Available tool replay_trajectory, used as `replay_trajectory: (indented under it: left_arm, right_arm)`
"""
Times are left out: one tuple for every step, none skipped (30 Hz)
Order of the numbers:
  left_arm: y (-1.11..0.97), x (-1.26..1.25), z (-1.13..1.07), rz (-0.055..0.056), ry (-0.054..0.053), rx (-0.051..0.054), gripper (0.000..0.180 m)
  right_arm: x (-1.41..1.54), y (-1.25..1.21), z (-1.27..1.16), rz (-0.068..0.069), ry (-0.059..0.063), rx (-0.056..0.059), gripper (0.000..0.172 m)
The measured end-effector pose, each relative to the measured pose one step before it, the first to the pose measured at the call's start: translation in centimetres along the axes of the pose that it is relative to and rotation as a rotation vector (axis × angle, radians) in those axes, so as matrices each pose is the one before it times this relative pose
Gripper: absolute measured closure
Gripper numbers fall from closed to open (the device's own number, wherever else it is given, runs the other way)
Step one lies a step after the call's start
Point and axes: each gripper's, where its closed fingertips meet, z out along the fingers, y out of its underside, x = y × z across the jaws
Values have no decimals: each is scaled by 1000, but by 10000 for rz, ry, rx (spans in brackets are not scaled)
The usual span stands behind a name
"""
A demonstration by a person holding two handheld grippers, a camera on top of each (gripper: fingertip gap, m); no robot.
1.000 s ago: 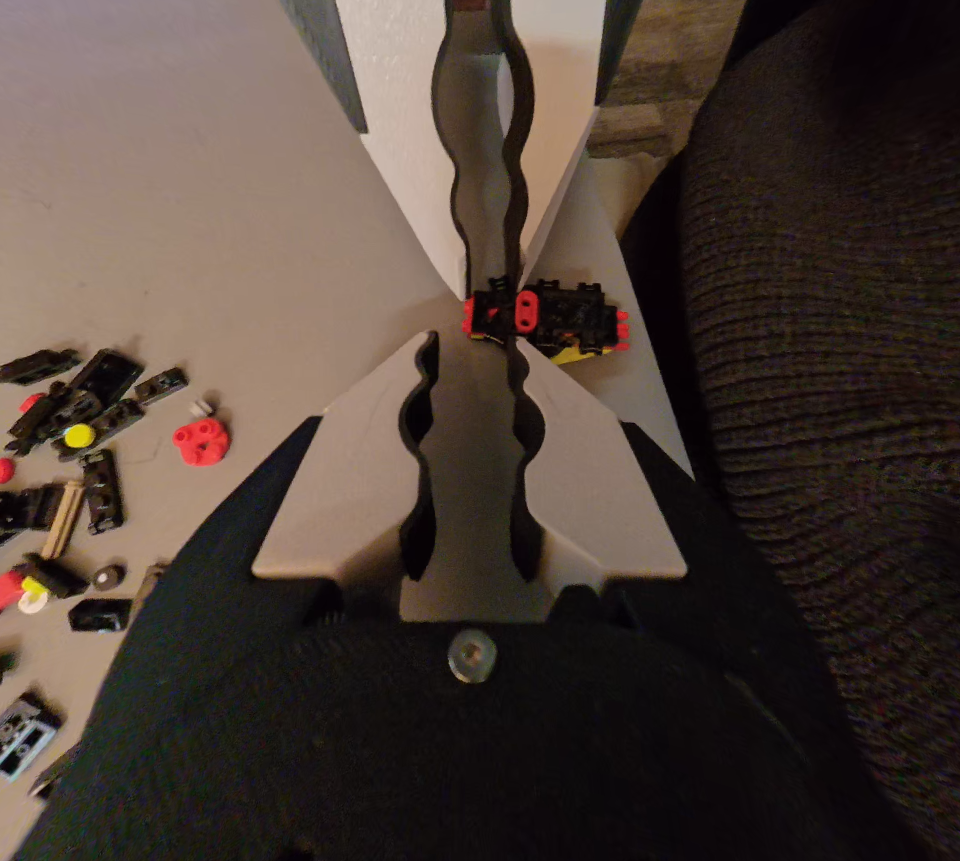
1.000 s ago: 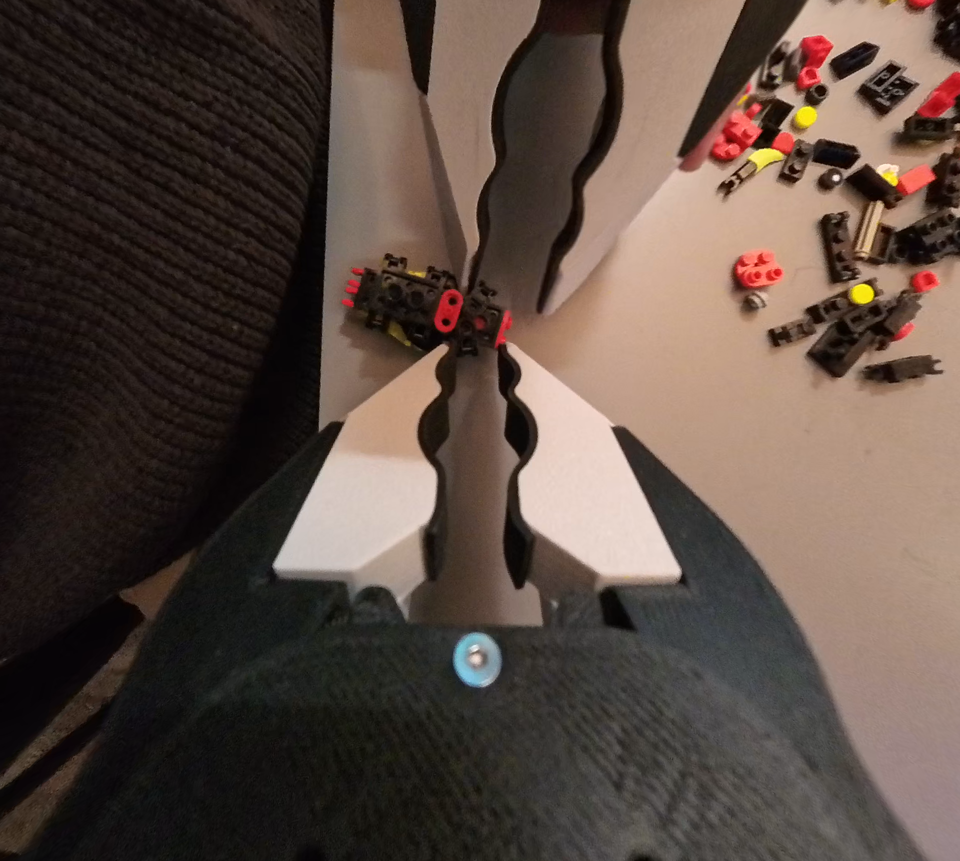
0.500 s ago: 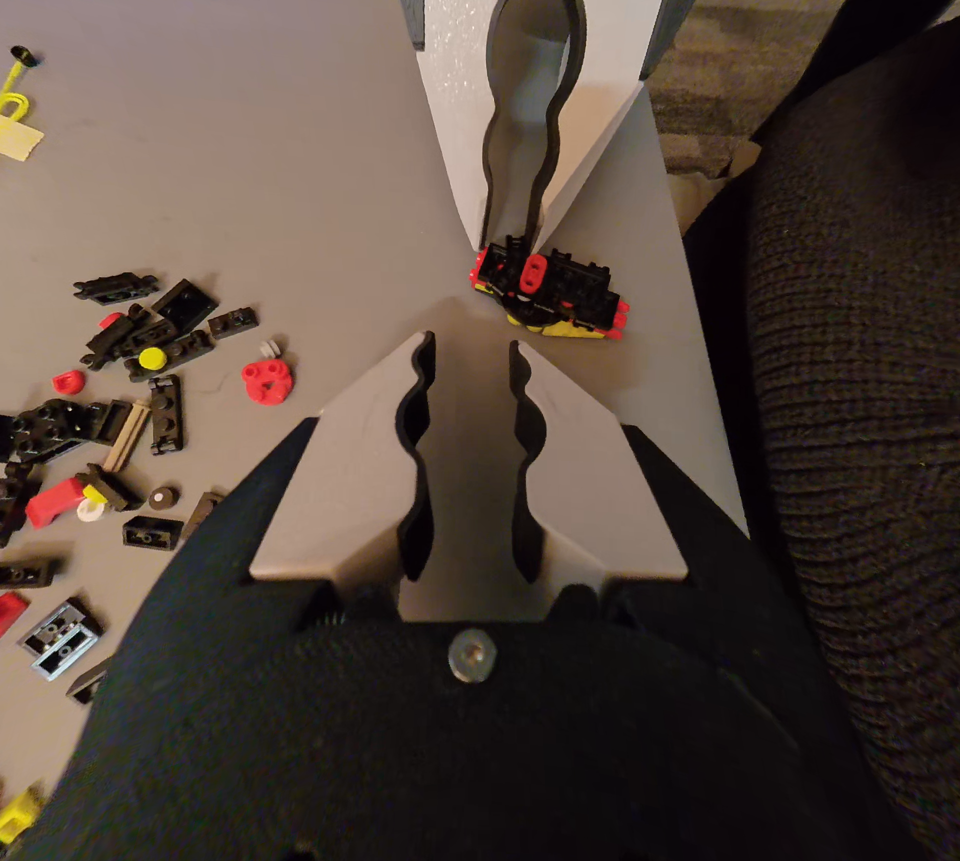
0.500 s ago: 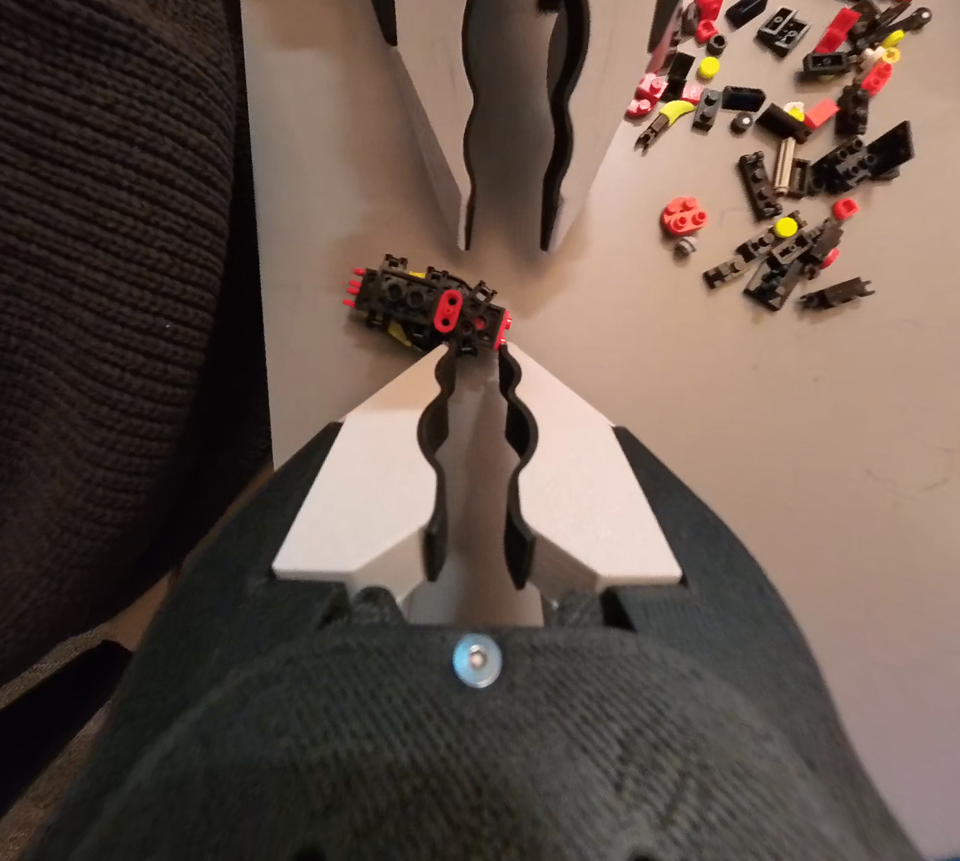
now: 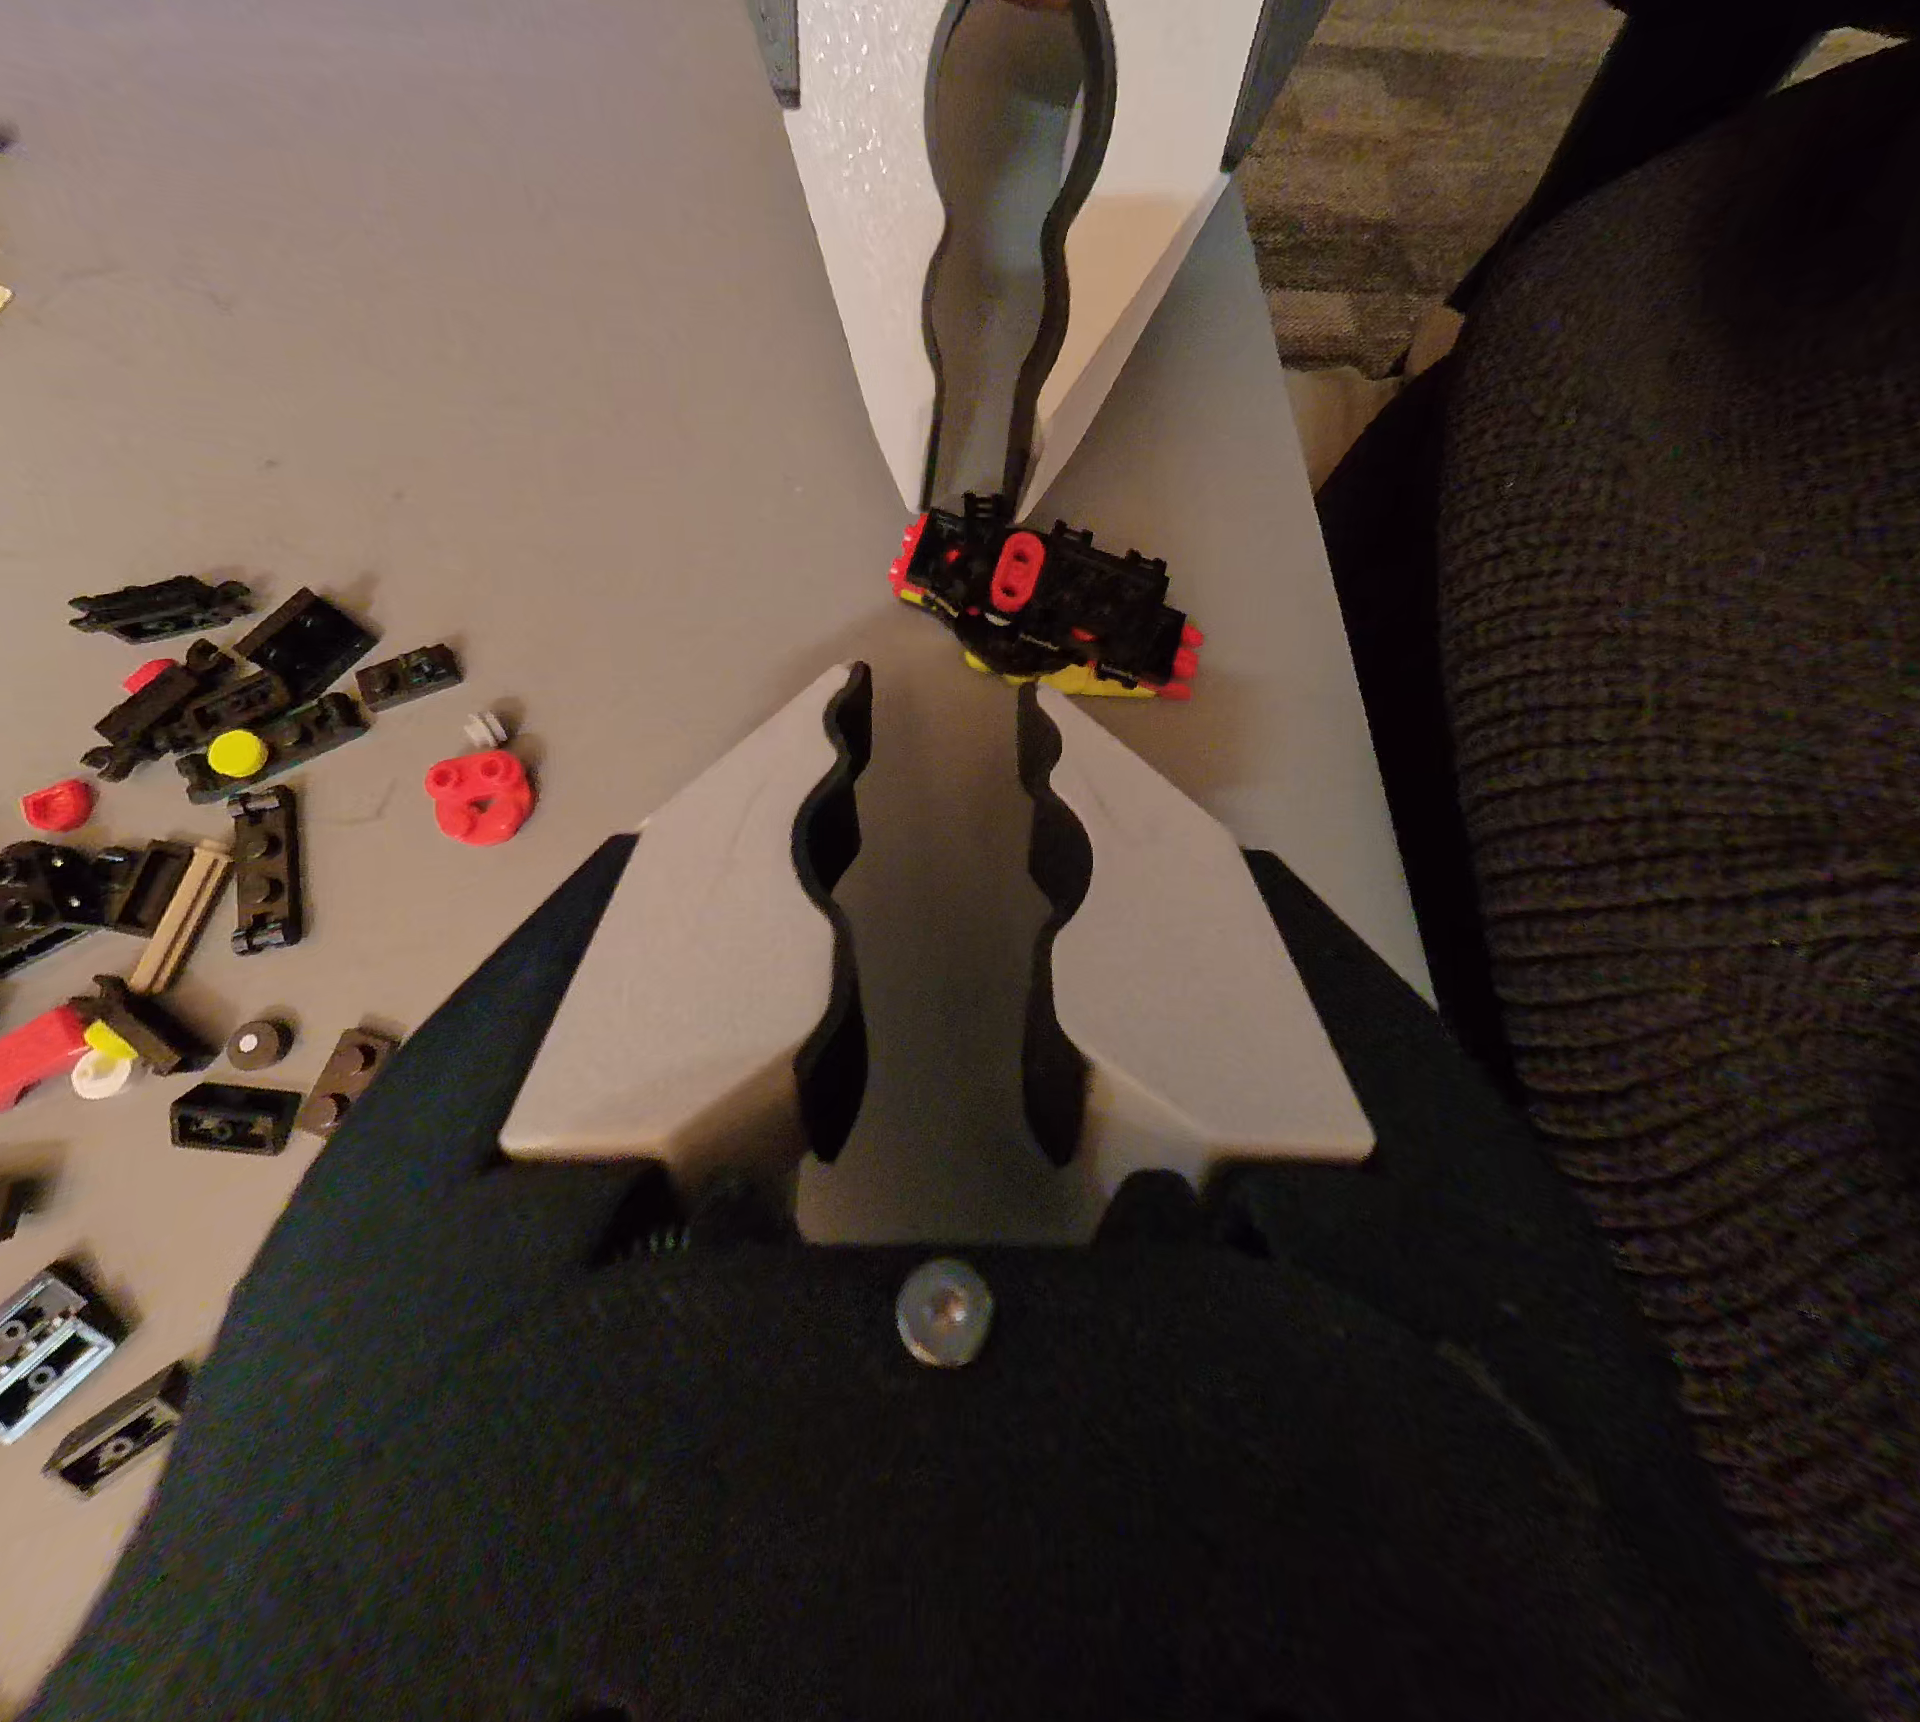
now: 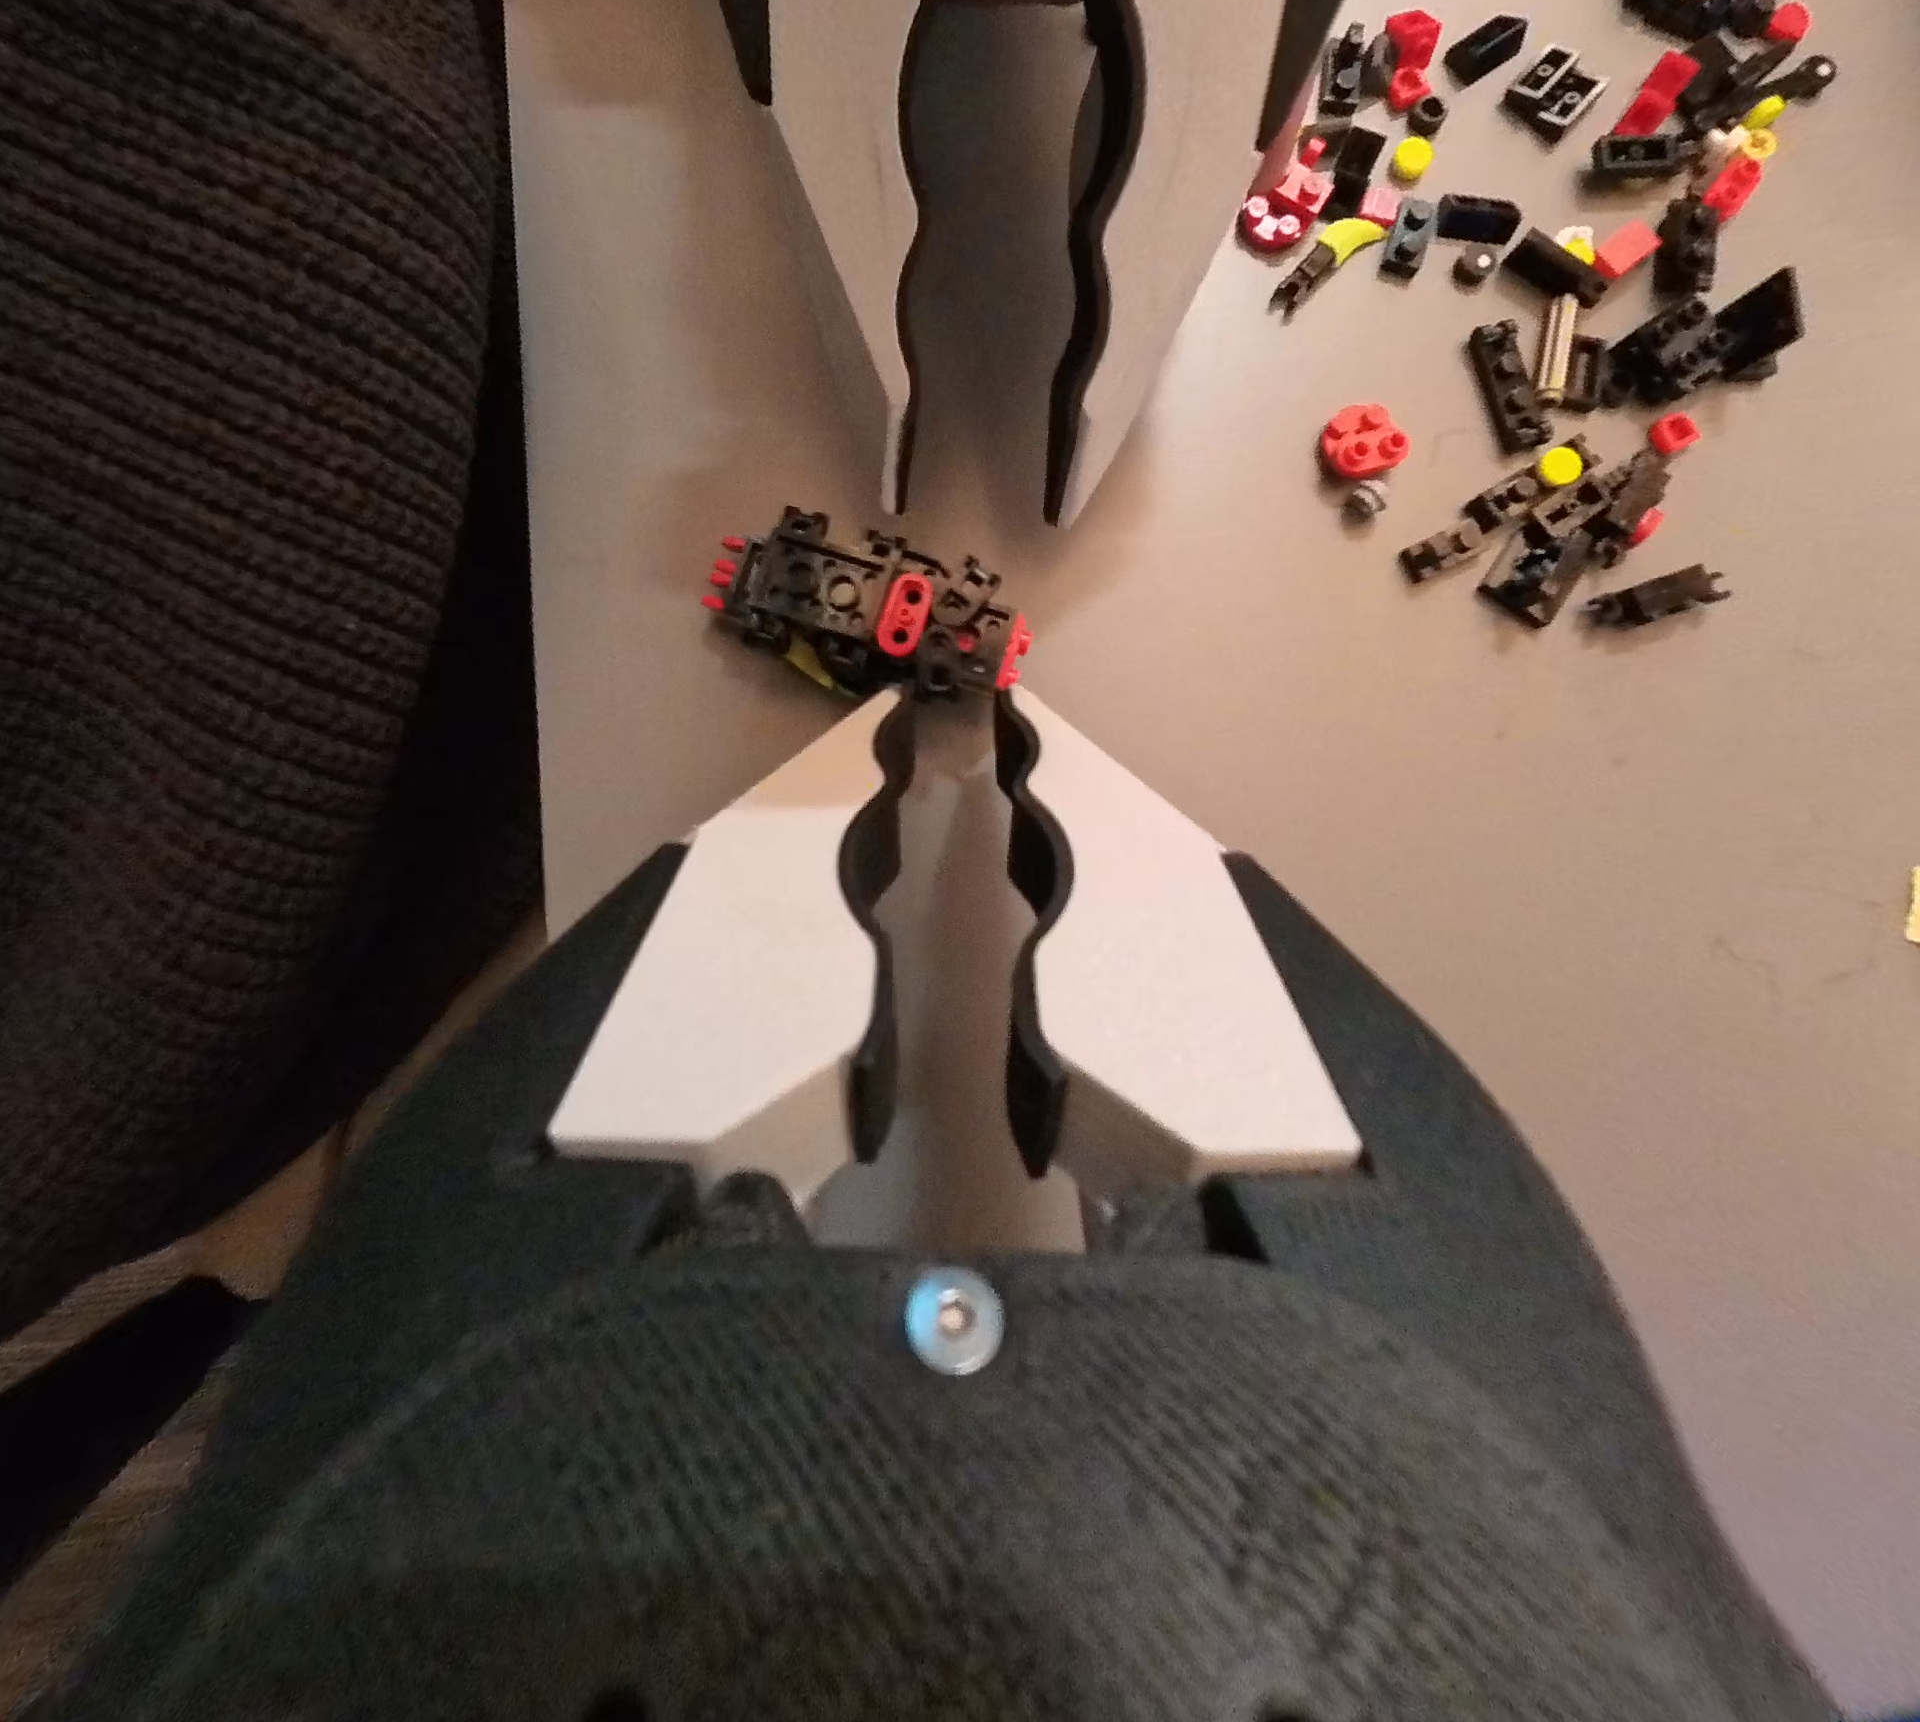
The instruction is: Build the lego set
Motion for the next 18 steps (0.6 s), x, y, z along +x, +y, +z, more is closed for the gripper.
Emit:
replay_trajectory:
  left_arm:
    - [-130, 119, 29, -22, 55, 70, 155]
    - [-146, 136, 37, -20, 62, 66, 155]
    - [-132, 126, 56, -5, 52, 51, 155]
    - [-86, 101, 60, 10, 28, 28, 155]
    - [-38, 117, 60, 12, 37, 2, 155]
    - [-5, 115, 72, -4, 41, -6, 156]
    - [12, 110, 76, -14, 39, -17, 157]
    - [7, 63, 63, -10, 21, -17, 158]
    - [7, 39, 48, 4, 1, -16, 158]
    - [-17, 39, 33, 11, 2, -3, 158]
    - [1, 29, 33, 6, 4, -12, 158]
    - [25, 11, 27, 3, -5, -21, 158]
    - [25, 9, 23, 4, -1, -18, 159]
    - [0, 6, 11, 0, -1, -9, 159]
    - [6, 11, 15, 3, 0, -4, 159]
    - [0, -2, 4, 5, -4, -3, 159]
    - [-11, 11, -3, 6, 0, 4, 159]
    - [5, 24, 4, 9, 6, -5, 159]
  right_arm:
    - [42, -18, 31, -108, 64, -20, 159]
    - [18, -10, 24, -73, 35, -16, 159]
    - [7, -31, 8, -40, 9, 4, 159]
    - [-28, -38, 9, -20, -16, 18, 159]
    - [-28, -20, -3, -13, -21, 13, 159]
    - [-11, -1, 0, -17, -6, 0, 159]
    - [-8, 5, -2, -22, 8, -10, 159]
    - [8, 4, -10, -26, 27, -22, 159]
    - [6, 20, -19, -29, 33, -35, 160]
    - [-1, 10, -7, -24, 30, -43, 160]
    - [-17, 1, -1, -6, 22, -41, 160]
    - [-16, 5, -4, 4, 13, -38, 160]
    - [-13, -2, -2, 4, 10, -28, 160]
    - [-7, 6, 0, 1, 9, -18, 160]
    - [-17, 5, -1, 0, 7, -13, 160]
    - [-13, 1, -10, -5, 7, -15, 160]
    - [-25, 7, -3, -13, 6, -16, 160]
    - [-19, 1, 1, -9, 1, -11, 160]
